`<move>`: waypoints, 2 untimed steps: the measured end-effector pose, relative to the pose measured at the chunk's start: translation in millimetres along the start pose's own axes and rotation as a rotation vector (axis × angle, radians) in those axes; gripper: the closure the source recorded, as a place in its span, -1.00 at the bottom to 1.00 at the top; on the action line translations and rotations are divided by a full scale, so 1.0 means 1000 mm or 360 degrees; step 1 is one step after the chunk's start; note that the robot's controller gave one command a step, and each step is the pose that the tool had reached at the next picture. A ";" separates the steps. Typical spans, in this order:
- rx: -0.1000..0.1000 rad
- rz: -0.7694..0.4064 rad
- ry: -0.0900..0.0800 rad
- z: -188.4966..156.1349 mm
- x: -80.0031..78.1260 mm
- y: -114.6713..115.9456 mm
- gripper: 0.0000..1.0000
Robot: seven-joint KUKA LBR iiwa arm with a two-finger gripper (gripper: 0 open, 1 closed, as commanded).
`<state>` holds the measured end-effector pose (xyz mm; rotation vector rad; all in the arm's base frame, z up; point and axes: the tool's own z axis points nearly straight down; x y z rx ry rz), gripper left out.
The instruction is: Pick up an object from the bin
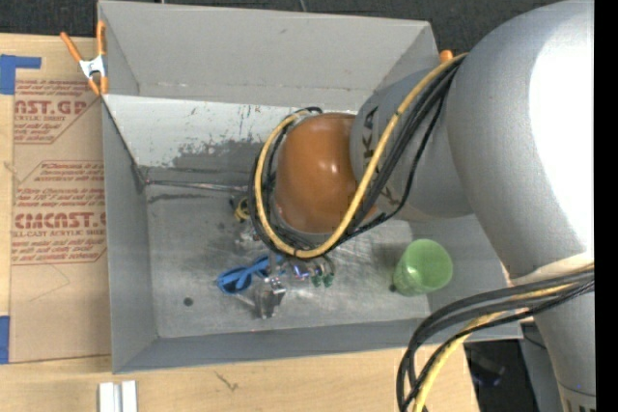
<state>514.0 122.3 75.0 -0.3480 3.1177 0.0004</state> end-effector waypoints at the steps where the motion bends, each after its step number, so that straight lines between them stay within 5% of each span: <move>1: -0.0003 -0.0001 -0.0009 -0.002 -0.002 0.001 1.00; 2: -0.0001 0.0000 0.0001 -0.038 -0.003 0.002 1.00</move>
Offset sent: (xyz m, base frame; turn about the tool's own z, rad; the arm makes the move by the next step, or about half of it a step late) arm 0.0000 0.0000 0.0000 0.0000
